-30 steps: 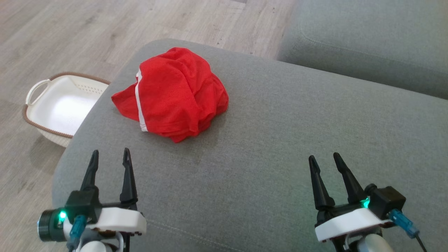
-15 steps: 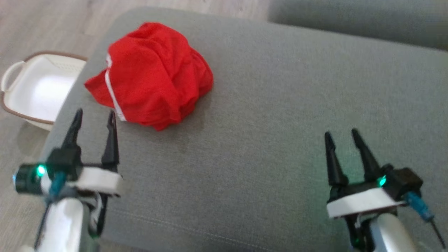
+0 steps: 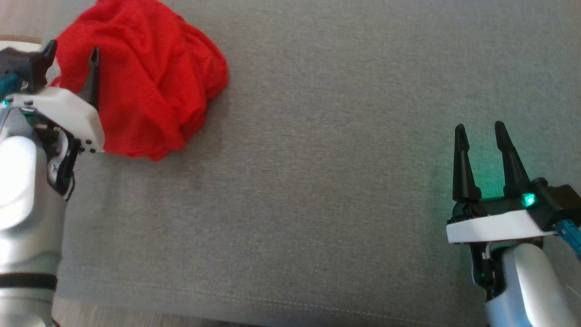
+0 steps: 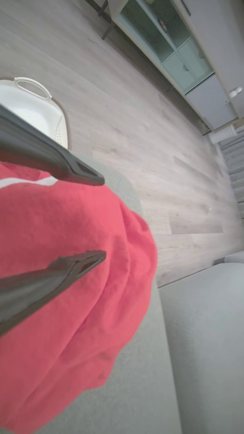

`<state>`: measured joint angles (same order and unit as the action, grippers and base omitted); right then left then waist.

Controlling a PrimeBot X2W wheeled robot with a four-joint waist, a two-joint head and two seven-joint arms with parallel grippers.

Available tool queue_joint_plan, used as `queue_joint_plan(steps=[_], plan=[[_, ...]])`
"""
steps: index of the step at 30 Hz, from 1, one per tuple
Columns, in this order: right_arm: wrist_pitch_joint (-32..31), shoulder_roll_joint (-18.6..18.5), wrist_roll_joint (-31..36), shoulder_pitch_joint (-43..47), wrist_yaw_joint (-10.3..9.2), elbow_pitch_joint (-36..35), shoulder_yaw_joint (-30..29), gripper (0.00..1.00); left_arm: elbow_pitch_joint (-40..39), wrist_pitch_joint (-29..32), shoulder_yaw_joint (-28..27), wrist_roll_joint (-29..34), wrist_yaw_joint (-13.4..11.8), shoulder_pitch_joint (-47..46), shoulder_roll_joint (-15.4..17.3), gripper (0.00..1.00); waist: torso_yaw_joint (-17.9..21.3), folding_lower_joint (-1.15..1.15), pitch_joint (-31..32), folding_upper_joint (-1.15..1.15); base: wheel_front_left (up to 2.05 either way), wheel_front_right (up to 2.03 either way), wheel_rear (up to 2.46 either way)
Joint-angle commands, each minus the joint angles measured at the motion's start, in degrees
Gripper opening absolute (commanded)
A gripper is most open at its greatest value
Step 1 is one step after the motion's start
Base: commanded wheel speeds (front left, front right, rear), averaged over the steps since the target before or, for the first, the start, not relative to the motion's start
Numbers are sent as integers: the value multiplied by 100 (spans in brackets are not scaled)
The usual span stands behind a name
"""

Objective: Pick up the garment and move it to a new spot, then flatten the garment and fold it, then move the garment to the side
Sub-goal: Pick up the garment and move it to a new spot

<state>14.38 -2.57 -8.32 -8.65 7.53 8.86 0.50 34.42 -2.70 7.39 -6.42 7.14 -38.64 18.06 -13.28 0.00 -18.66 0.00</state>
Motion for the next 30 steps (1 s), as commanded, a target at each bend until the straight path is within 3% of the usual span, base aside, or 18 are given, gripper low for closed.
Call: queue_joint_plan(steps=[1, 9, 16, 17, 18, 19, 30], plan=[[62, -31, 42, -122, -4, -232, 139, 100, 120, 183, -5, -56, 27, -382, 443, 100, 208, 0, -212, 0, 0, 0, 0], [62, -31, 185, -76, -4, -266, 291, 100, 1054, 797, 724, -724, 34, -1157, 877, 100, 432, 0, -451, 0, 0, 0, 0], [62, -31, 178, -96, -4, -323, 266, 100, 1641, 985, 1039, -1188, 34, -1526, 1023, 100, 509, 0, -571, 0, 0, 0, 0], [62, -31, 181, -95, -4, -327, 265, 100, 1694, 977, 1092, -1239, 34, -1554, 1030, 40, 510, 0, -580, 0, 0, 0, 0], [62, -31, 181, -95, -4, -327, 265, 100, 1694, 977, 1092, -1239, 34, -1554, 1030, 40, 510, 0, -580, 0, 0, 0, 0], [62, -31, 184, -93, -4, -329, 262, 100, 1724, 935, 1168, -1267, 34, -1579, 1045, 0, 508, 0, -584, 0, 0, 0, 0], [62, -31, 128, -48, -4, -165, 299, 100, 1965, -152, 1440, -1294, 35, -1890, 1063, 0, 364, 0, -155, 0, 0, 0, 0]])
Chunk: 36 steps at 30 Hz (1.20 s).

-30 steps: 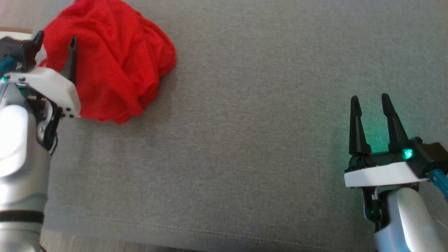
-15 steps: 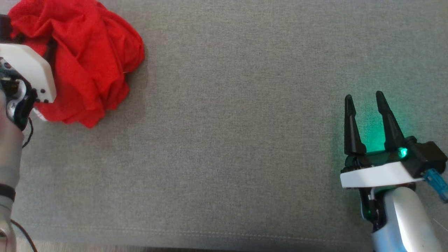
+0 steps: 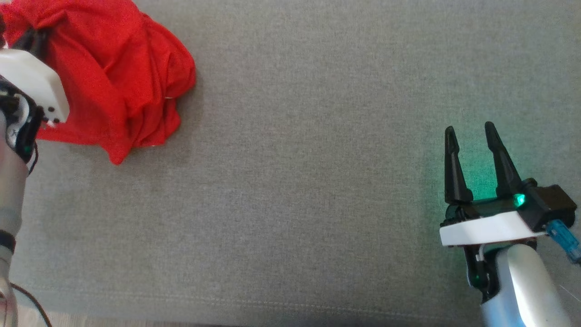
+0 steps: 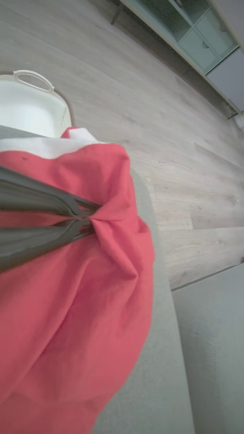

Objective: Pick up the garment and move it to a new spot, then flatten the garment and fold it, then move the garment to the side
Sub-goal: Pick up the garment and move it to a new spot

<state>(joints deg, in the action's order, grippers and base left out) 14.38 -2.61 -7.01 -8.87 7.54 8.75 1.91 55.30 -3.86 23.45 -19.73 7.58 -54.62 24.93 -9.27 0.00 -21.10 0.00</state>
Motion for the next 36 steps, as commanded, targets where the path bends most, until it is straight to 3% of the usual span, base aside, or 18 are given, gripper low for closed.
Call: queue_joint_plan(steps=[1, 11, 19, 30, 36], plan=[[62, -27, -24, -13, -5, -137, 163, 100, -135, -128, -162, 38, -9, -324, 372, 0, -53, 0, 158, 0, 0, 0, 0], [62, -27, -271, 149, -5, 52, 218, 100, -708, -824, -125, 99, -95, -506, 384, 0, -154, 0, 808, 0, 0, 0, 0], [62, -27, -482, 225, -5, 110, 280, 100, -1740, -908, -100, -29, -186, -287, 153, 0, -29, 0, 1156, 0, 0, 0, 0], [62, -27, -667, 198, -5, 119, 374, 100, -3141, -386, 193, -300, -359, 226, -460, 0, 615, 0, 1254, 0, 0, 0, 0], [62, -27, -770, 130, -5, 95, 445, 100, -3456, -264, 366, -374, -488, 309, -848, 0, 1091, 0, 1191, 0, 0, 0, 0]])
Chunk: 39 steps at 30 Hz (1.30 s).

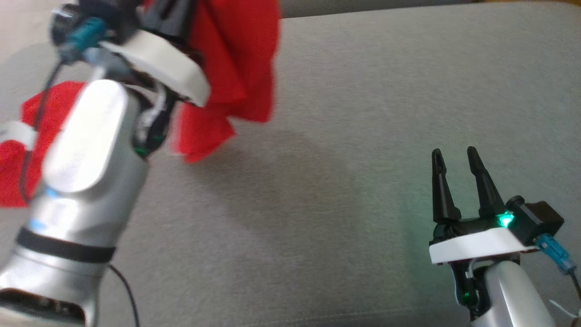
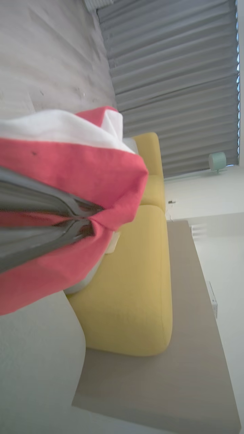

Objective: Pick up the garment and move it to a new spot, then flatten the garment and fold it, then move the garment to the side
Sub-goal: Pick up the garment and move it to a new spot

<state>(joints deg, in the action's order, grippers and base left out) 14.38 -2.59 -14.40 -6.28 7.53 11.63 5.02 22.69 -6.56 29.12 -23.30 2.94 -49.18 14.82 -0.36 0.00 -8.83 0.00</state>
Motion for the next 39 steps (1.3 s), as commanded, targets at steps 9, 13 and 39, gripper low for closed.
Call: queue_joint_plan(steps=[9, 13, 39], plan=[[62, -29, -249, -310, -4, -251, 335, 100, -146, -181, 145, -29, -212, -412, -692, 0, 1201, 0, -236, 0, 0, 0, 0], [62, -29, -326, -336, -4, -308, 383, 100, -41, -384, 161, -43, -321, -596, -906, 0, 1455, 0, -328, 0, 0, 0, 0], [62, -29, -151, -193, -4, -283, 147, 100, 551, -840, 417, 249, -559, 296, -490, 100, 565, 0, 106, 0, 0, 0, 0]])
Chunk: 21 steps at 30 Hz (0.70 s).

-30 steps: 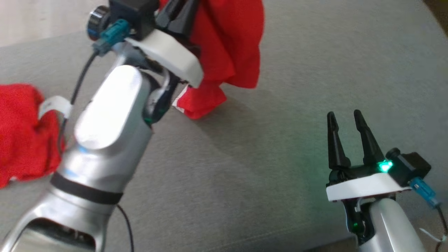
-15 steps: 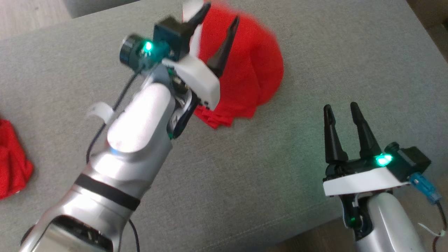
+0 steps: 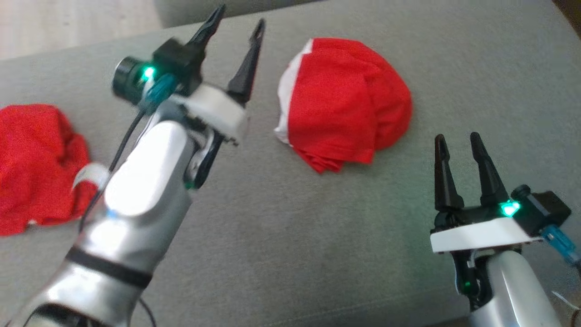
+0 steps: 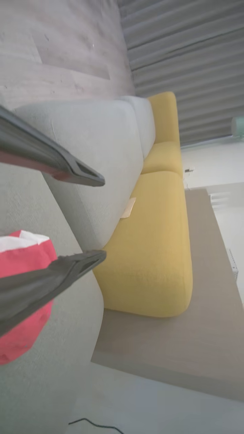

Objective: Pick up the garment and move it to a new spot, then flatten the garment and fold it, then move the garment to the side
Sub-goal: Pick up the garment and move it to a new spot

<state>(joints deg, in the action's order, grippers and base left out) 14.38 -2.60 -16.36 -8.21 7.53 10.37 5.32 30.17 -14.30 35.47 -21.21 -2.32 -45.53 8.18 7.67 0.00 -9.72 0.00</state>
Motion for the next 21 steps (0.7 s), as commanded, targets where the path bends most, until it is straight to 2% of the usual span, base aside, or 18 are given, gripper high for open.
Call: queue_joint_plan(steps=[1, 10, 15, 21], plan=[[62, -28, 70, 29, -4, -153, 101, 100, -354, -67, -282, 79, -66, 93, 253, 100, -325, 0, 249, 0, 0, 0, 0], [62, -28, 242, 313, -4, -118, -136, 100, -1319, -69, -748, 219, -300, 1691, 605, 100, -913, 0, 676, 0, 0, 0, 0], [62, -28, 320, 456, -4, -75, -160, 100, -1741, -69, -1013, 332, -426, 2668, 550, 100, -1021, 0, 900, 0, 0, 0, 0], [62, -28, 345, 595, -4, -65, -169, 100, -2111, -69, -1263, 632, -474, 3589, 276, 100, -1028, 0, 1057, 0, 0, 0, 0]])
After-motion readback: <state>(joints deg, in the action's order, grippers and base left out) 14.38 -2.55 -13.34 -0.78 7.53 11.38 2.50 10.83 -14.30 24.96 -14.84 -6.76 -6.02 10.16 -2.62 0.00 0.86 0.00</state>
